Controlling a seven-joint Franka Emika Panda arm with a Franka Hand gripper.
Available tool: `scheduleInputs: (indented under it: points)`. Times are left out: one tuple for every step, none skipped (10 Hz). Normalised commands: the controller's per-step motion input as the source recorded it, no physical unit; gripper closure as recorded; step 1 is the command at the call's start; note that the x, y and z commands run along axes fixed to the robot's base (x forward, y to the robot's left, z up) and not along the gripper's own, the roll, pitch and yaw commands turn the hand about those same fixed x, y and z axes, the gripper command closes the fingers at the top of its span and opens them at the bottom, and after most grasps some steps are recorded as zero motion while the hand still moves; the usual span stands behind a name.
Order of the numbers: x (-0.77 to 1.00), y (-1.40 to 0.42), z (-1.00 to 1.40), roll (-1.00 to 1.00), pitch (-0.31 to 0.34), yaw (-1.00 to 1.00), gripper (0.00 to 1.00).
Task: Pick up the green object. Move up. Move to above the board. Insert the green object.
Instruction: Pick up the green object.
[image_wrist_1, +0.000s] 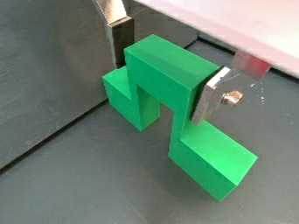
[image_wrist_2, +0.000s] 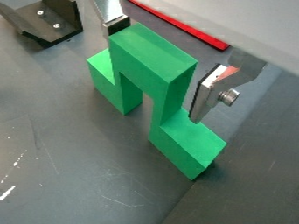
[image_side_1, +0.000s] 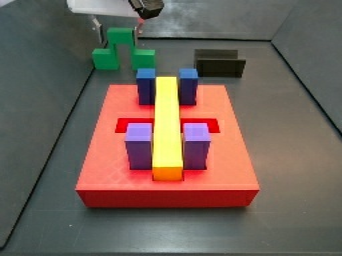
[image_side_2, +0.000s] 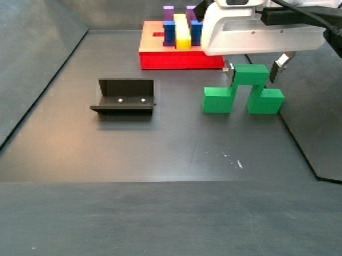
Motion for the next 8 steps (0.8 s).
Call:
scheduleInputs:
  points:
    - [0.0, 0.0, 0.0, 0.0, 0.0, 0.0, 1.0]
    - [0.0, 0.0, 0.0, 0.0, 0.0, 0.0, 1.0]
    - [0.0, 0.0, 0.0, 0.0, 0.0, 0.0, 1.0]
    - [0.0, 0.0, 0.0, 0.0, 0.0, 0.0, 1.0]
    - [0.0, 0.0, 0.0, 0.0, 0.0, 0.0, 1.0]
    - [0.0, 0.0, 0.0, 0.0, 0.0, 0.0, 1.0]
    - [0.0, 0.0, 0.0, 0.0, 0.0, 0.0, 1.0]
    - [0.0, 0.0, 0.0, 0.0, 0.0, 0.0, 1.0]
